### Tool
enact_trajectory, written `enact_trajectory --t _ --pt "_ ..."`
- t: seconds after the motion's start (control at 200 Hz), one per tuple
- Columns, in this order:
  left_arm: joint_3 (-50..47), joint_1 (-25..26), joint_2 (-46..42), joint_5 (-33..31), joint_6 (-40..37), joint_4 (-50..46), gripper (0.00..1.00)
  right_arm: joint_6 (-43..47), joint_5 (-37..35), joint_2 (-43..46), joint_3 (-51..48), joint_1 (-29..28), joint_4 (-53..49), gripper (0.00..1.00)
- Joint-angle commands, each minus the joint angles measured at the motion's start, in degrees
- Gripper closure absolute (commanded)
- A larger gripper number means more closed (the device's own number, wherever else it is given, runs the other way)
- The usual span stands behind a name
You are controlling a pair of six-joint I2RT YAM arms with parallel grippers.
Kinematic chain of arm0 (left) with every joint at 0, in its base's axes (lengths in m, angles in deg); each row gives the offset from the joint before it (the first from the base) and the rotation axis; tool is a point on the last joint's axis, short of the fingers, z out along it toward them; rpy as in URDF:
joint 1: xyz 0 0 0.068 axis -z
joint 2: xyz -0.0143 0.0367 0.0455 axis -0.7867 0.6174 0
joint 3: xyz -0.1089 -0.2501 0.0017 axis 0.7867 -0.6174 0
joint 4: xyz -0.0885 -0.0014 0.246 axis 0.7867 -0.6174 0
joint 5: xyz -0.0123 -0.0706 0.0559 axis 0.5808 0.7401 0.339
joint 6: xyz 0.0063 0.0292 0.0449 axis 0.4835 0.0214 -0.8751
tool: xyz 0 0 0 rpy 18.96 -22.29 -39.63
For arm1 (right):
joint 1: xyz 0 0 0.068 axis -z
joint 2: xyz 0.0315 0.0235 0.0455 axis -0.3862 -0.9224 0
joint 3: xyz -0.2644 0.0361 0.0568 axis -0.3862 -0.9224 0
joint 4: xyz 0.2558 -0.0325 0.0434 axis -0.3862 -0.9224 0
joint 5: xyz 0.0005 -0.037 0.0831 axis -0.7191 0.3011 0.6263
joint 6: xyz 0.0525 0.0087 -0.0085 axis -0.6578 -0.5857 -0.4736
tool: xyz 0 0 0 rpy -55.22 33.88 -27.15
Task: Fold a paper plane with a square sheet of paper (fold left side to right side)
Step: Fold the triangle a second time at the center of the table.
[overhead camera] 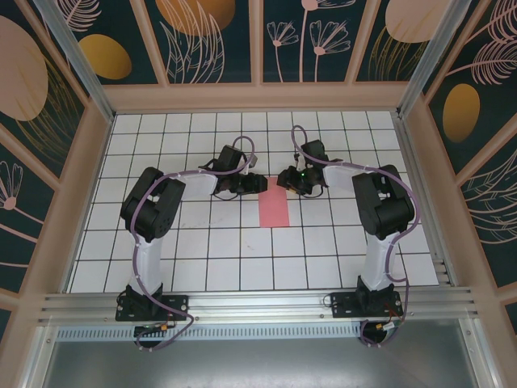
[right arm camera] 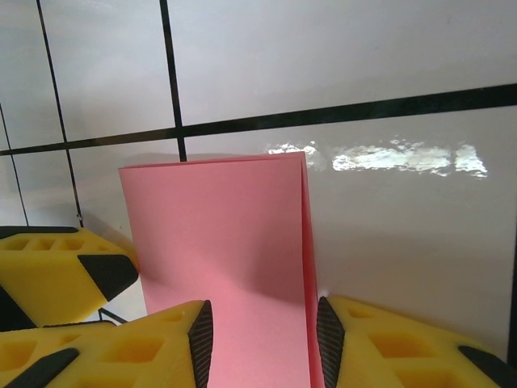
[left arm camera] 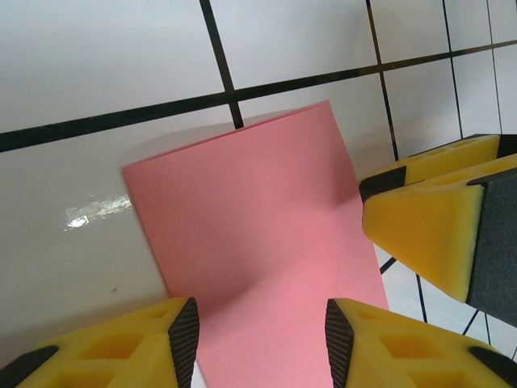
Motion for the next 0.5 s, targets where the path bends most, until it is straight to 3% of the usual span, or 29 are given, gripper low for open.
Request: enact_trajectory --t 0.0,0.495 --pt "-1.66 -0.25 0.09 -0.91 0.05 -1.20 0.51 -1.30 2.34 2.09 -1.19 0.04 0.03 0.59" --pt "-2.86 -0.25 -3.94 -2.09 -1.51 -0.92 0.50 -3.19 5.41 4.65 -2.10 0.19 1.59 0.65"
